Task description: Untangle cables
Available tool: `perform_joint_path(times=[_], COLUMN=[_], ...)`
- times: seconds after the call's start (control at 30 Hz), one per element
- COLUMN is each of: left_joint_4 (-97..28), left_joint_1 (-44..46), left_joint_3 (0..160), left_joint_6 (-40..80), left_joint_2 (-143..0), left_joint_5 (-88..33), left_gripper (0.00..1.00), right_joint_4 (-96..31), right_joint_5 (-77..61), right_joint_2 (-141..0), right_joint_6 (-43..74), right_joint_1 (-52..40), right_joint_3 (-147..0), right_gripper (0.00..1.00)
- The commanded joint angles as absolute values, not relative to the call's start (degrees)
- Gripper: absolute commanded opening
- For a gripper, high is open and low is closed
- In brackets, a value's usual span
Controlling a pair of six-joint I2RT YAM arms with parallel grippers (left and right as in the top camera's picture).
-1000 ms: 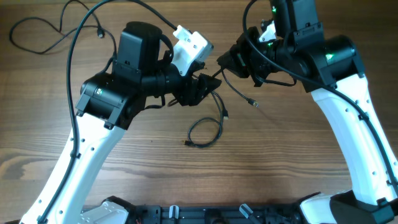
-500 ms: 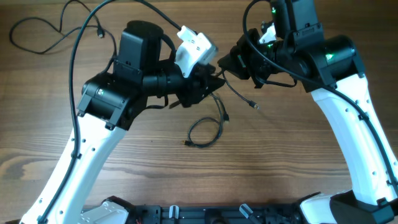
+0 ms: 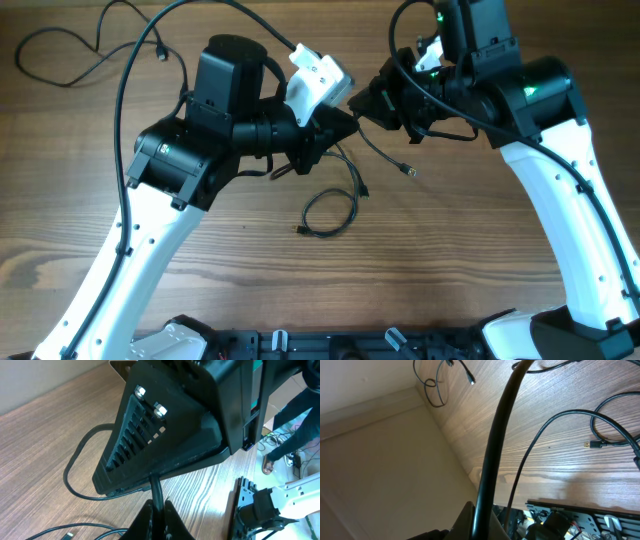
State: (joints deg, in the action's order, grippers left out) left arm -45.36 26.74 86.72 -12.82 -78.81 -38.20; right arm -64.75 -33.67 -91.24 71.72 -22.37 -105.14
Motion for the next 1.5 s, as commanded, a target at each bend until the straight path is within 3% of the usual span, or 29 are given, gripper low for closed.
perform_joint_path(times=[0.0,0.1,0.23,0.3,0.33,0.37,0.57,0.77,0.8,0.87,0.93,1.13,1.27,1.37,1.47], left_joint_4=[-45.19,-44.93,-43.55,-43.44,-43.44,-43.44,-41.74,-39.72,-39.55,-39.51,-40.91,-42.3,-30.94,-26.96,-24.6], left_joint_1=[26.89,26.89,26.89,26.89,26.89,26.89,26.89,25.8,25.08,22.74,20.51,17.72,17.74,17.72,16.6], left_joint_3=[86.85,86.85,86.85,86.85,86.85,86.85,86.85,86.85,86.85,86.85,86.85,86.85,86.85,86.85,86.87], left_joint_6=[-13.08,-13.08,-13.08,-13.08,-13.08,-13.08,-7.25,-2.46,-1.43,4.89,7.88,15.73,17.43,25.98,27.22], left_joint_2=[-79.09,-79.09,-79.09,-79.09,-79.09,-79.09,-79.09,-79.09,-79.09,-79.09,-79.09,-79.09,-78.96,-78.81,-78.15], left_joint_5=[-38.35,-38.35,-38.33,-38.33,-38.35,-38.35,-39.62,-39.33,-39.05,-35.2,-33.3,-29.76,-44.6,-44.77,-42.37], left_gripper=[0.07,0.23,0.35,0.34,0.24,0.04,0.04,0.04,0.04,0.04,0.04,0.04,0.04,0.04,0.04], right_joint_4=[-64.79,-64.77,-64.79,-64.82,-64.82,-64.82,-64.79,-65.21,-65.19,-65.21,-65.19,-68.97,-74.3,-76.03,-77.89], right_joint_5=[-34.79,-34.81,-34.81,-34.81,-34.81,-34.81,-33.91,-25.85,-24.53,-20.36,-19.4,-11.55,-0.47,3.92,6.15], right_joint_2=[-91.57,-91.57,-91.57,-91.57,-91.57,-91.57,-91.57,-91.57,-91.57,-91.57,-91.57,-91.57,-91.57,-91.68,-91.68], right_joint_6=[70.5,70.48,70.5,70.46,70.46,70.48,69.91,67.46,67.46,67.46,67.48,67.22,67.24,67.26,65.84], right_joint_1=[-22.68,-22.68,-22.68,-22.68,-22.68,-22.68,-22.65,-22.65,-22.63,-21.85,-20.34,-11.84,-11.0,-11.0,-11.0], right_joint_3=[-105.36,-105.36,-105.36,-105.36,-105.36,-105.36,-105.36,-105.36,-105.36,-105.36,-105.36,-105.36,-105.36,-105.36,-105.36], right_gripper=[0.04,0.04,0.04,0.05,0.05,0.05,0.05,0.44,0.54,0.83,1.0,1.0,1.0,1.0,1.0])
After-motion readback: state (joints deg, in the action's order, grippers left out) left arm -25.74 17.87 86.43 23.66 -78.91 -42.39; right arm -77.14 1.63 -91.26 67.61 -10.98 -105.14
